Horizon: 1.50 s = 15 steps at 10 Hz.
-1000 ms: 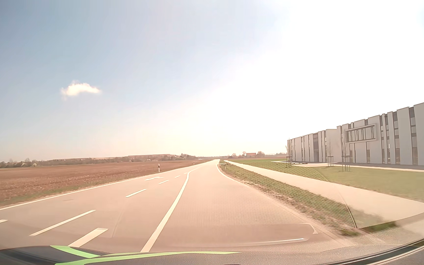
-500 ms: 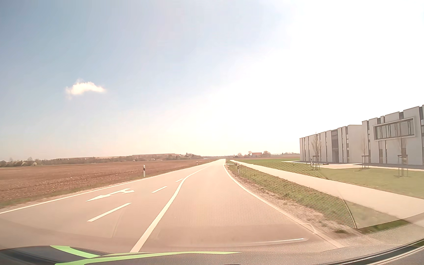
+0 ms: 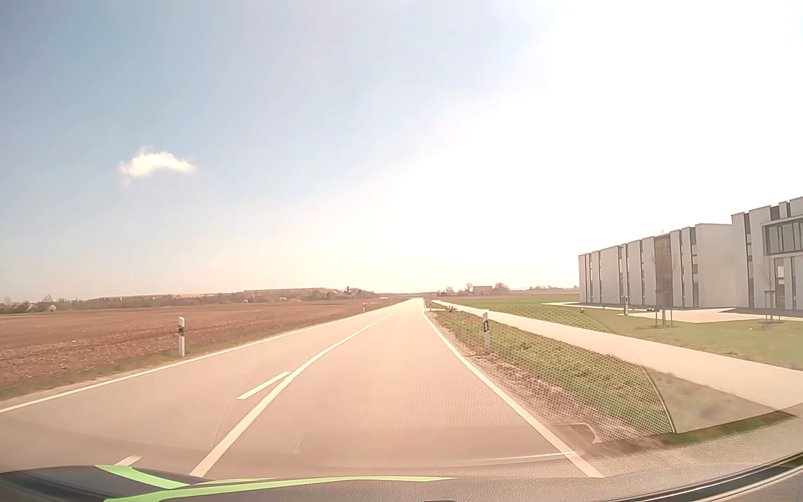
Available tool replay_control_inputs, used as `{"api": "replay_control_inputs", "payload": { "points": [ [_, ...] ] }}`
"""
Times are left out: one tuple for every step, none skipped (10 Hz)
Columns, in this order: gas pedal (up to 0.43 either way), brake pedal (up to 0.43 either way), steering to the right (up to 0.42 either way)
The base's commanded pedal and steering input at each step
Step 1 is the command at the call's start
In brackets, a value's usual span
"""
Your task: Follow the waypoints while adhering to traffic rules and regulations
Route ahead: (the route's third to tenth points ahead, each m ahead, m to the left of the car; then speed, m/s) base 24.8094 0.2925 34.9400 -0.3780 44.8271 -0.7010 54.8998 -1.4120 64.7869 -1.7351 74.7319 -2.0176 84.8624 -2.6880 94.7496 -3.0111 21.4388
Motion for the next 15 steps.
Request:
{"api": "replay_control_inputs", "payload": {
  "points": [
    [0.220, 0.000, 0.011],
    [0.220, 0.000, 0.007],
    [0.220, 0.000, 0.006],
    [0.220, 0.000, 0.004],
    [0.220, 0.000, -0.001],
    [0.220, 0.000, -0.005],
    [0.220, 0.000, -0.005],
    [0.220, 0.000, -0.005],
    [0.220, 0.000, -0.004],
    [0.220, 0.000, 0.000],
    [0.220, 0.000, 0.001],
    [0.220, 0.000, 0.001],
    [0.220, 0.000, 0.000],
    [0.220, 0.000, 0.000],
    [0.220, 0.000, 0.000]
  ]
}}
